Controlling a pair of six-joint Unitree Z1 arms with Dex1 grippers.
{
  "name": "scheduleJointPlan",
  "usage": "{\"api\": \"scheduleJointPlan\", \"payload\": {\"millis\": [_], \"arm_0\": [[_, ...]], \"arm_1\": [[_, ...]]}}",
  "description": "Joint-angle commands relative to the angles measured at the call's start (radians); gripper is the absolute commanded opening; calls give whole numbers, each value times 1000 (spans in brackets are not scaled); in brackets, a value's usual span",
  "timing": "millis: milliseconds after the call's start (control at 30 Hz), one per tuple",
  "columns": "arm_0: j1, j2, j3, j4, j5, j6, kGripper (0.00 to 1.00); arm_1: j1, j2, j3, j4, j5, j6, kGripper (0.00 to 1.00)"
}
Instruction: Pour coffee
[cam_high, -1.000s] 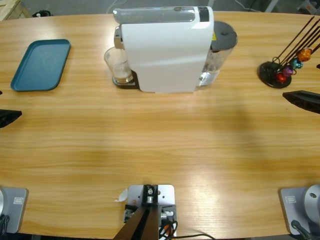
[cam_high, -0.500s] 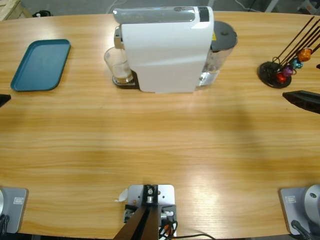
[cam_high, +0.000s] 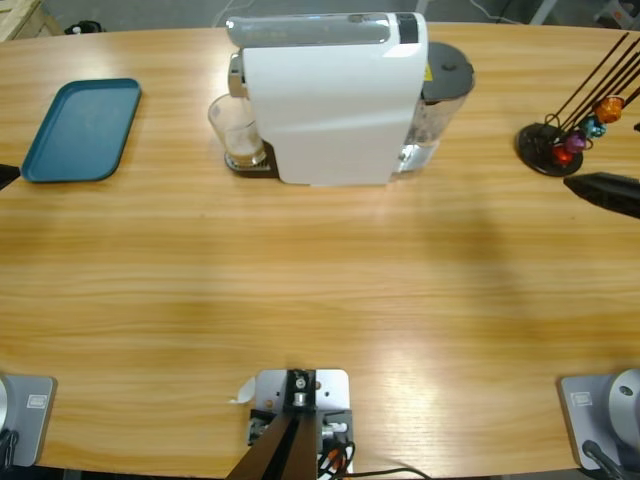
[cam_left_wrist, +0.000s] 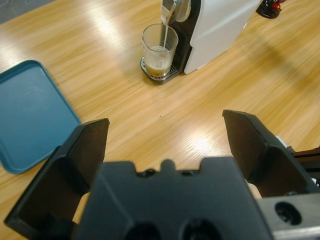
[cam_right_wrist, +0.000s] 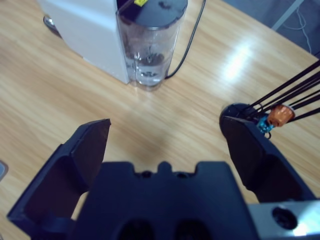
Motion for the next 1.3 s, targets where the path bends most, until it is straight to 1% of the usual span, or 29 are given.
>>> {"api": "scheduleJointPlan", "payload": {"millis": [33,100,167,267,467,633,733,900,1033,1133,1300], "arm_0": [[6,28,29,-66,-8,-39,1000],[6,19,68,-114,55,-32,1000],[6,47,102,-137,83,-23,1000],[6,69,111,-124,80,1,1000],[6,96,113,-131,63,124,1000],[6,105,121,-130,60,160,1000],[6,121,115,-130,58,213,1000],[6,139,125,-128,4,215,1000],[6,146,114,-138,4,213,1000],[8,167,89,-139,1,214,1000],[8,144,97,-142,39,248,1000]], "arm_1": [[8,20,34,-14,-20,14,1000],[8,11,12,31,-21,14,1000],[8,-22,11,44,-19,18,1000],[8,-46,12,54,-12,17,1000],[8,-37,8,57,-13,17,1000],[8,44,-13,69,-11,16,1000],[8,101,-27,74,-14,12,1000],[8,121,-38,65,0,-14,1000],[8,129,-105,101,1,-66,1000],[8,148,-72,113,65,-65,1000],[8,130,-60,109,75,-49,1000]]}}
